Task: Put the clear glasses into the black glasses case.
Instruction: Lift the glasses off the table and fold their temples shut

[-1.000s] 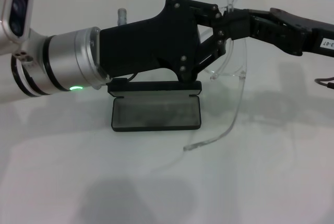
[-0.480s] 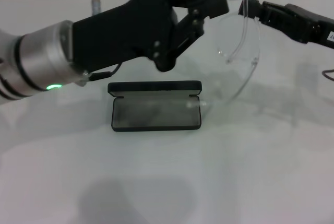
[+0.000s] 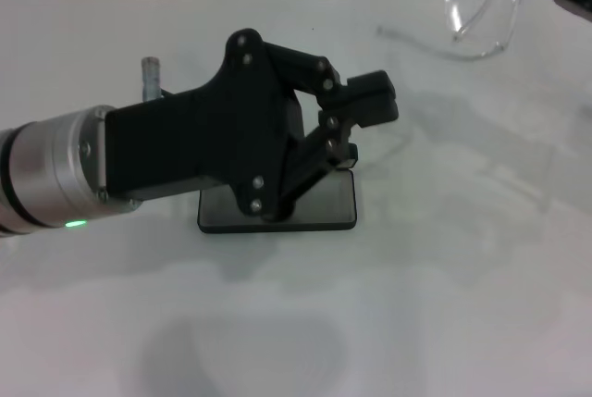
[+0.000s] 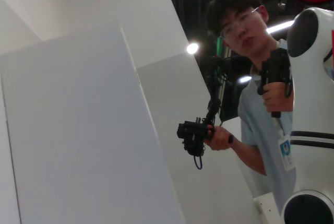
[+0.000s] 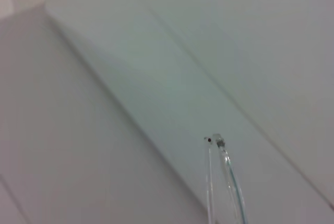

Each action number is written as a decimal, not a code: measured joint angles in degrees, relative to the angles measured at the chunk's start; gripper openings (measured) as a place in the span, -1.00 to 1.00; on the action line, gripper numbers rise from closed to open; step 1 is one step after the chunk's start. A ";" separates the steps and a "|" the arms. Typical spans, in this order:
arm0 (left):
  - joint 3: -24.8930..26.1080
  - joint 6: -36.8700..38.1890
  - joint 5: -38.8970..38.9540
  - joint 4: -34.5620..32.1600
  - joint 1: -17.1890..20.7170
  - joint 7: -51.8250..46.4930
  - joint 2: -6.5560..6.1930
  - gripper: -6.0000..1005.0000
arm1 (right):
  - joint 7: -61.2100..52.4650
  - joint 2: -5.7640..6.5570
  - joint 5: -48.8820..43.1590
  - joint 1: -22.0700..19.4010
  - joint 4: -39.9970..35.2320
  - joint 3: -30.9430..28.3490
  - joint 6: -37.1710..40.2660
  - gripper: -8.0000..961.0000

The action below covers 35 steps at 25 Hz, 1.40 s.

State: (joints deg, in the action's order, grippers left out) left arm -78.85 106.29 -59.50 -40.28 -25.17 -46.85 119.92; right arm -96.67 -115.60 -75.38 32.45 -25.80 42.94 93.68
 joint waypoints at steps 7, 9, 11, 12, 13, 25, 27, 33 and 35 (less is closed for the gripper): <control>-1.12 -0.53 0.06 1.88 -1.41 1.05 0.11 -0.88 | -0.12 -0.22 5.02 1.56 3.39 0.87 2.40 -0.85; -1.12 -0.56 0.18 2.15 -1.72 1.03 0.12 -0.88 | -0.12 -0.28 5.05 2.12 3.45 1.81 3.54 -0.85; -1.08 -0.59 0.31 2.33 -2.01 0.97 0.13 -0.88 | -0.13 -0.34 5.11 2.59 3.49 2.90 4.21 -0.85; -1.07 -0.69 0.32 2.38 -2.18 0.97 0.14 -0.88 | -0.14 -0.42 5.16 2.89 3.54 3.44 4.53 -0.85; -1.08 -0.83 0.34 2.45 -2.40 0.97 0.14 -0.88 | -0.14 -0.48 5.18 3.09 3.60 3.76 4.76 -0.85; -1.22 -1.27 0.50 3.58 -3.59 1.09 0.32 -0.88 | 1.96 -0.59 6.52 7.75 8.69 8.83 6.18 -0.85; -1.22 -1.33 0.51 3.58 -3.83 1.10 0.32 -0.88 | 2.06 -0.58 6.64 8.25 8.75 10.02 6.05 -0.85; -1.22 -1.80 1.44 3.70 -4.04 1.13 0.33 -0.88 | 3.85 -0.59 9.39 9.19 8.42 17.34 6.00 -0.85; -1.22 -1.94 1.68 3.98 -4.14 1.14 0.26 -0.88 | 4.35 -0.59 10.02 9.23 7.52 19.95 6.19 -0.85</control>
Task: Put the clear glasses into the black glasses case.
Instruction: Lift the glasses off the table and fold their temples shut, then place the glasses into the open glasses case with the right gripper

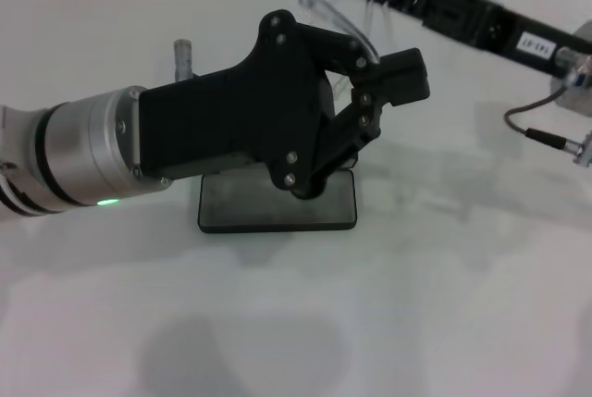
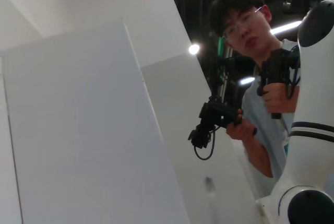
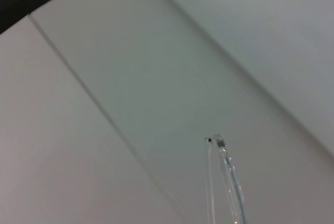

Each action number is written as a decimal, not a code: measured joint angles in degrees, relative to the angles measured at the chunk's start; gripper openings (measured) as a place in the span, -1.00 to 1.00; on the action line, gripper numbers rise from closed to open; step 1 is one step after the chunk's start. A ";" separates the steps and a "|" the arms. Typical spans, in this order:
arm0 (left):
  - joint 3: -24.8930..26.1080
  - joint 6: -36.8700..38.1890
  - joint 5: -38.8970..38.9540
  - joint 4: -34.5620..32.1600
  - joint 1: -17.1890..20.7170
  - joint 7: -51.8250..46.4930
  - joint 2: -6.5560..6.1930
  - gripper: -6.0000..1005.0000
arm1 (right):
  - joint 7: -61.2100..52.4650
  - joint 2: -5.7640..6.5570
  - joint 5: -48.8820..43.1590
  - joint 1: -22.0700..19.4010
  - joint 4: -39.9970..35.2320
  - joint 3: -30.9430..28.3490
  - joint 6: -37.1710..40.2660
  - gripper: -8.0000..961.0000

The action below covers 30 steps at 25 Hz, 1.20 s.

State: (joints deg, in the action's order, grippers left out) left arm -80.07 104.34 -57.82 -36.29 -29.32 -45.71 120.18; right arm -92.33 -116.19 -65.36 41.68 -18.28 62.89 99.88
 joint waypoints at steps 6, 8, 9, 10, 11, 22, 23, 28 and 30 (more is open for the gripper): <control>0.00 -1.12 0.10 0.10 -0.36 -0.32 -0.04 -0.88 | 1.19 0.00 0.28 -0.45 -3.14 5.65 1.46 -0.85; 0.00 -1.22 0.10 0.10 -0.38 -0.37 -0.08 -0.88 | 1.95 0.00 0.22 -0.68 -3.61 6.78 2.05 -0.85; 0.00 -1.24 0.10 0.10 -0.40 -0.38 -0.10 -0.88 | 2.28 0.00 0.19 -0.79 -3.73 7.11 2.30 -0.85; 0.00 -1.27 0.10 0.10 -0.43 -0.38 -0.11 -0.88 | 2.64 0.00 0.14 -1.00 -3.91 7.40 2.59 -0.85; 0.00 -1.31 0.10 0.10 -0.46 -0.38 -0.11 -0.88 | 2.85 0.01 0.11 -1.27 -4.17 7.55 2.85 -0.85; 0.21 -2.36 0.10 -0.08 -0.35 -0.83 -0.12 -0.88 | 3.13 0.02 0.34 -2.69 -4.85 7.95 3.04 -0.85; 0.28 -2.38 0.13 -0.17 -0.16 -0.86 -0.12 -0.88 | 3.14 0.19 0.74 -3.25 -4.88 7.14 2.56 -0.85; 0.39 -1.34 1.69 -0.60 1.26 -0.87 -0.26 -0.88 | 2.93 0.90 0.84 -4.34 -5.71 4.01 1.61 -0.85; 0.56 -0.90 1.95 -0.77 1.90 -0.89 -0.32 -0.88 | 2.66 1.30 0.54 -4.52 -6.60 3.64 0.65 -0.85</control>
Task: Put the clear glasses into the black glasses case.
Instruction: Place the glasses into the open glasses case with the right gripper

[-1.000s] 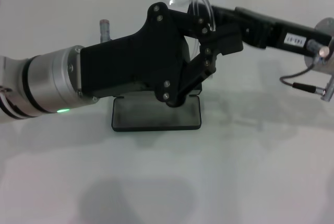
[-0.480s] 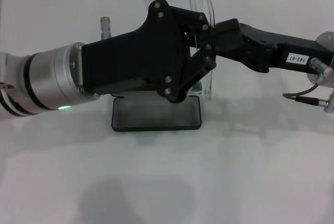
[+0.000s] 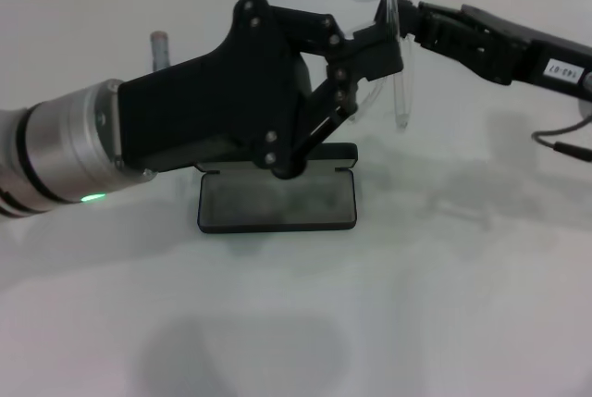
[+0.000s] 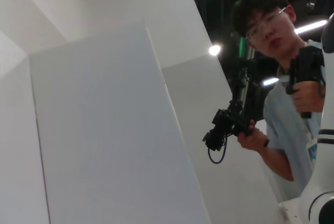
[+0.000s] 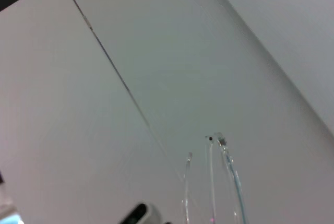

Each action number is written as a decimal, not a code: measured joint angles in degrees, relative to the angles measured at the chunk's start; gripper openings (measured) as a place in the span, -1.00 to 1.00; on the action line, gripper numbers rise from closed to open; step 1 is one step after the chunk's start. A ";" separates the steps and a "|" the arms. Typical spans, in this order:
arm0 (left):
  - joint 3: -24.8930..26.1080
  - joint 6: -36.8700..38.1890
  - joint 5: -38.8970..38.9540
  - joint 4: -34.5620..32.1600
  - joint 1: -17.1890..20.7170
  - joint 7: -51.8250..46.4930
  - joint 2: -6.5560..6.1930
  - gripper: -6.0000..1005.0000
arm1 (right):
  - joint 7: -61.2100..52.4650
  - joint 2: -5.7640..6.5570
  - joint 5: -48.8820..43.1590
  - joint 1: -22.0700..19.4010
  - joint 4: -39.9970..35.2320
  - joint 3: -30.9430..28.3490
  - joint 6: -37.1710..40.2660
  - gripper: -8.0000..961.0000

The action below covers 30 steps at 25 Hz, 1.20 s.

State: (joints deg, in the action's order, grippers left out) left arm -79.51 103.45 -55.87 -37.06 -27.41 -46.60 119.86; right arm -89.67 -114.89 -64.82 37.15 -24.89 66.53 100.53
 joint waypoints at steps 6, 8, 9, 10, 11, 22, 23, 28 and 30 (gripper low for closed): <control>0.03 0.52 0.02 -1.76 3.61 -1.53 -0.17 -0.88 | -7.58 2.42 -8.53 0.79 -7.50 0.22 -5.79 -0.85; 0.02 0.68 -0.26 -1.90 4.90 -2.15 -0.26 -0.88 | -12.56 3.22 -13.99 1.65 -12.37 0.10 -6.74 -0.85; 0.02 0.79 -0.38 -1.92 5.42 -2.37 -0.31 -0.88 | -16.06 3.68 -17.63 2.44 -15.70 0.00 -6.91 -0.85; 0.02 1.12 -0.57 -1.92 6.25 -2.71 -0.37 -0.88 | -18.93 4.10 -20.90 3.29 -18.67 -0.05 -6.92 -0.85; 0.01 1.49 -0.69 -1.93 6.89 -2.91 -0.41 -0.88 | -21.69 4.46 -23.98 4.39 -21.29 -0.07 -6.85 -0.85; -0.03 3.11 -0.82 -1.97 11.45 -3.00 -0.68 -0.88 | -34.68 2.14 -49.71 14.60 -37.77 0.42 -2.69 -0.85; -0.03 3.13 -0.82 -1.98 11.51 -3.04 -0.76 -0.88 | -34.68 1.02 -52.19 14.45 -40.25 0.64 -2.21 -0.85; 0.05 3.42 -0.77 -1.98 12.33 -4.21 -2.85 -0.88 | -33.84 -0.93 -56.14 7.85 -54.09 10.02 -6.91 -0.85; 1.13 4.10 -0.69 -2.05 12.84 -5.51 -3.74 -0.88 | -32.45 -0.95 -54.49 3.84 -59.05 12.96 -9.97 -0.84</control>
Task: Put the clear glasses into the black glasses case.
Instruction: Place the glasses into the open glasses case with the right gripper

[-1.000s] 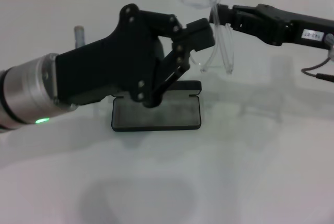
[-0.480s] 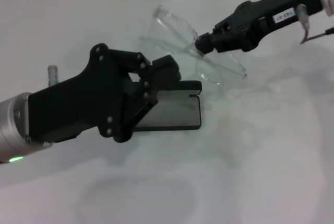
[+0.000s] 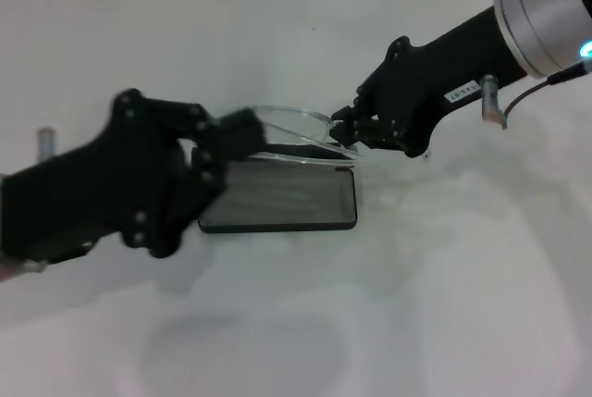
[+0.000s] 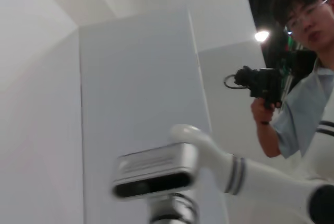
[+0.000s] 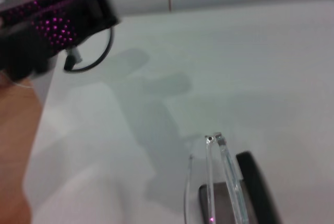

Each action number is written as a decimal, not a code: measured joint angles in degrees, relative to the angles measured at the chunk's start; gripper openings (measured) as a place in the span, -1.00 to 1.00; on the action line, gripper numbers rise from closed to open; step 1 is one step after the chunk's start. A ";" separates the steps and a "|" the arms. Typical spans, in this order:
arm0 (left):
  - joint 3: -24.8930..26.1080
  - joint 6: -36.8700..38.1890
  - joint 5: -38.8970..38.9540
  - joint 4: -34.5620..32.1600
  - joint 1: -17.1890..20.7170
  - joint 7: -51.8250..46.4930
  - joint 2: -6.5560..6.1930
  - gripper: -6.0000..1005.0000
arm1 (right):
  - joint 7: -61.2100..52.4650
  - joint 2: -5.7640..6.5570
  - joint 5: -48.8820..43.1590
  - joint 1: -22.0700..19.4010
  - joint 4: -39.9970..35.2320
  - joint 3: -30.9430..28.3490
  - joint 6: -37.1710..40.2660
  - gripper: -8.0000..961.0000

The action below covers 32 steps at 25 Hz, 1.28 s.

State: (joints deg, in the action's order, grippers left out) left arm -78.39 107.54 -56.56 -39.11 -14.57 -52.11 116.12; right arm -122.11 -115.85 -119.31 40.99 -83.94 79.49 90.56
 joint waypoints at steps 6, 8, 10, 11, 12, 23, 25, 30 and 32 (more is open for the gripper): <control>3.83 0.58 -0.56 -0.27 0.20 -2.78 -0.61 -0.88 | 4.44 -0.15 2.40 -10.08 -8.73 5.64 -3.07 -0.84; 4.75 0.58 -1.18 -0.48 0.21 -3.70 -0.75 -0.88 | 4.53 -0.17 1.42 -12.11 -9.85 8.16 -4.12 -0.84; 5.39 0.58 -2.27 -0.52 0.23 -4.16 -0.75 -0.88 | 4.54 -0.22 0.64 -13.53 -9.43 10.70 -6.54 -0.84; 5.64 0.56 -2.74 -0.52 0.23 -4.26 -0.71 -0.88 | 4.66 -0.24 0.15 -14.32 -8.62 12.77 -9.25 -0.84; 6.12 0.52 -3.40 -0.52 0.24 -4.28 -0.56 -0.88 | 4.70 -0.27 -0.80 -14.92 -7.69 15.09 -12.14 -0.84; 11.43 0.10 -6.57 -0.18 -0.46 -5.73 0.52 -0.88 | 3.18 -0.31 -7.69 -15.28 -5.96 27.07 -24.52 -0.84; 11.97 0.09 -6.60 -0.31 -0.55 -6.22 0.56 -0.88 | 2.53 -0.33 -8.58 -14.53 -6.04 27.33 -24.86 -0.84; 12.40 0.02 -6.38 -0.24 -1.80 -7.27 0.60 -0.88 | 0.46 -0.34 -12.53 -11.99 -5.17 27.50 -25.29 -0.84; 12.41 -0.03 -6.38 -0.09 -2.31 -7.28 0.60 -0.88 | 0.35 -0.32 -13.22 -11.10 -4.54 27.78 -25.54 -0.84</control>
State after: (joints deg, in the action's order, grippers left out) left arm -65.98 107.52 -62.94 -39.20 -16.88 -59.39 116.72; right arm -121.77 -116.17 -132.54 29.89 -88.48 107.27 65.02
